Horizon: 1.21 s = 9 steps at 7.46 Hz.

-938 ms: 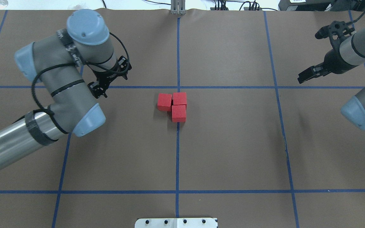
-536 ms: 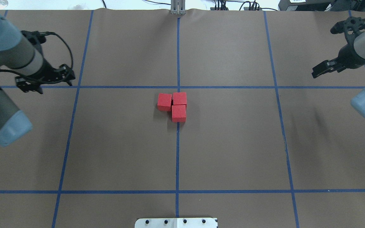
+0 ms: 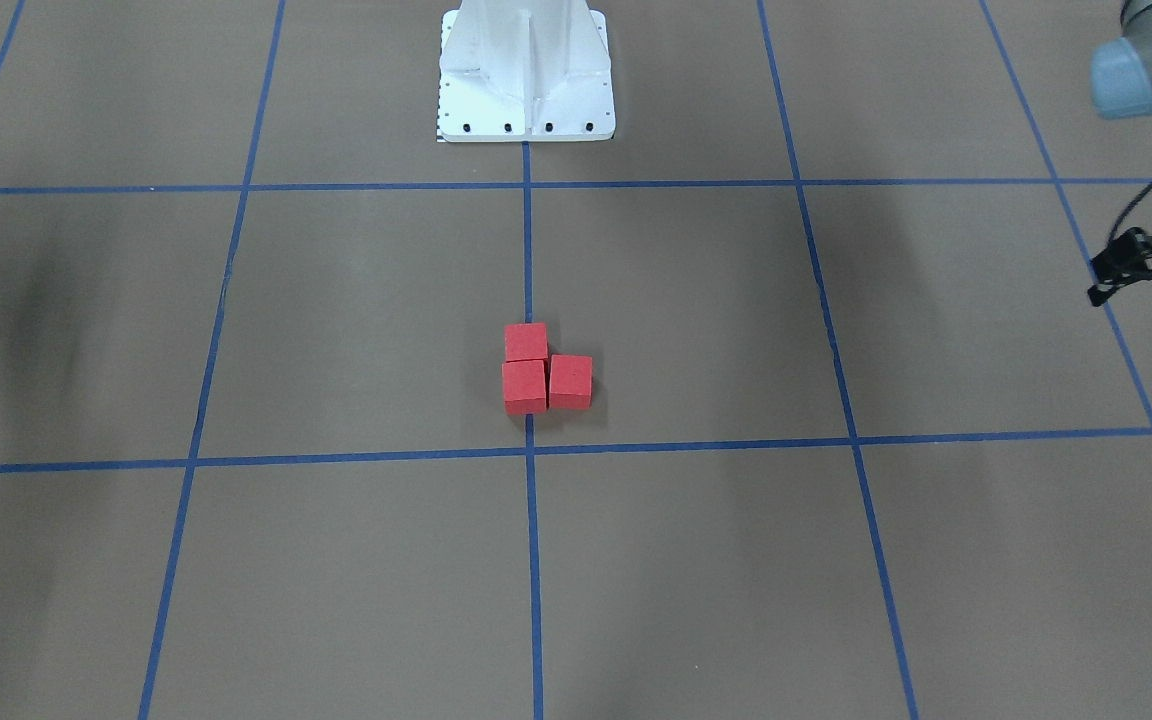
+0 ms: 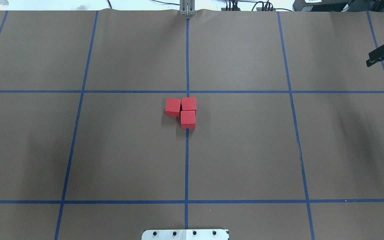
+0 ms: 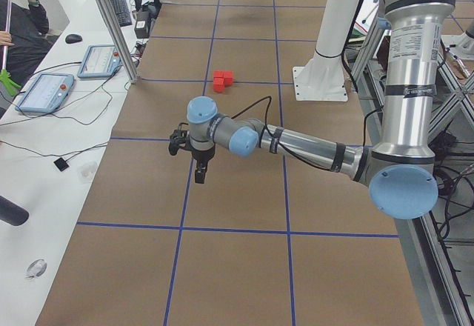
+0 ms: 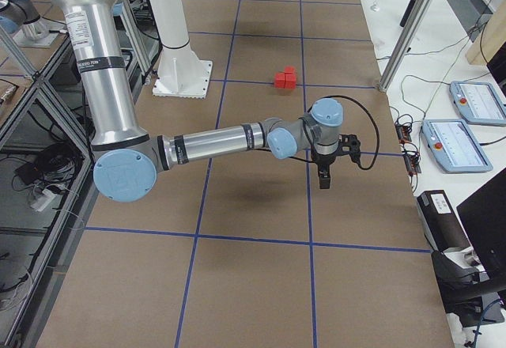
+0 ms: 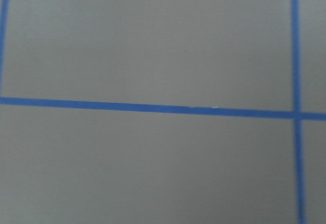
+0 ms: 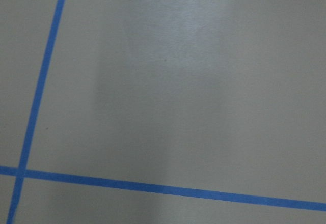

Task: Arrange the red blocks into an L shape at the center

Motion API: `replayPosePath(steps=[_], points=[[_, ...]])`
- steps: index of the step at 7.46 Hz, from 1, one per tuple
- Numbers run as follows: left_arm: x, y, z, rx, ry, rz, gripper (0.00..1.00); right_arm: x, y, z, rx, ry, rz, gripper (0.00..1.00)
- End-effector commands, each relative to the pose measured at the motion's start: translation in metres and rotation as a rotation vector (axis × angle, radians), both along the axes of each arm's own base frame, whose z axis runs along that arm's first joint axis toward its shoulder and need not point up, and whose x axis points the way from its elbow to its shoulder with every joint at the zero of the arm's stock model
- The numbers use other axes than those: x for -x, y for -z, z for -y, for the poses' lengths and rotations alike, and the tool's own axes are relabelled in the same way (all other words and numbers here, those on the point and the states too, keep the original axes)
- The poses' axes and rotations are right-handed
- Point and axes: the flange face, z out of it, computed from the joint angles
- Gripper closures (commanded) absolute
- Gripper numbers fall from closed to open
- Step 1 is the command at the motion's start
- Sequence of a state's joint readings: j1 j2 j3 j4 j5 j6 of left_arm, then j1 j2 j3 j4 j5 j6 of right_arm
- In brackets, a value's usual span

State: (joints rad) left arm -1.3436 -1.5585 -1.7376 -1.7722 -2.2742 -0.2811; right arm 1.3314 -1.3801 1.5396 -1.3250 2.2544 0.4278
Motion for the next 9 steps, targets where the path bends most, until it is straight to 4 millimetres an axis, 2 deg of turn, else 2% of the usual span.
replayPosePath(steps=[1,2,3,4,5,6,7,9], points=[[0.090,-0.078,-0.009,-0.112,-0.113,0.034,0.00,-0.080,-0.053,-0.009,-0.002,0.014,-0.014,0.01],[0.091,-0.095,-0.022,-0.099,-0.126,0.013,0.00,-0.112,-0.067,-0.017,0.002,0.044,-0.034,0.01],[0.092,-0.099,-0.023,-0.089,-0.124,0.016,0.00,-0.139,-0.078,-0.031,0.005,0.083,-0.034,0.01],[0.092,-0.114,-0.023,-0.057,-0.120,0.024,0.00,-0.145,-0.089,-0.046,0.026,0.089,0.020,0.01],[0.090,-0.089,0.000,-0.036,-0.058,0.015,0.00,-0.144,-0.098,-0.060,0.040,0.089,0.040,0.01],[0.090,-0.075,0.005,0.015,0.025,0.001,0.00,-0.144,-0.104,-0.074,0.050,0.086,0.041,0.01],[0.089,-0.064,0.006,-0.002,0.027,-0.001,0.00,-0.143,-0.097,-0.078,0.051,0.079,0.048,0.01],[0.090,-0.057,0.000,-0.014,0.030,-0.002,0.00,-0.141,-0.093,-0.120,0.067,0.059,0.058,0.01]])
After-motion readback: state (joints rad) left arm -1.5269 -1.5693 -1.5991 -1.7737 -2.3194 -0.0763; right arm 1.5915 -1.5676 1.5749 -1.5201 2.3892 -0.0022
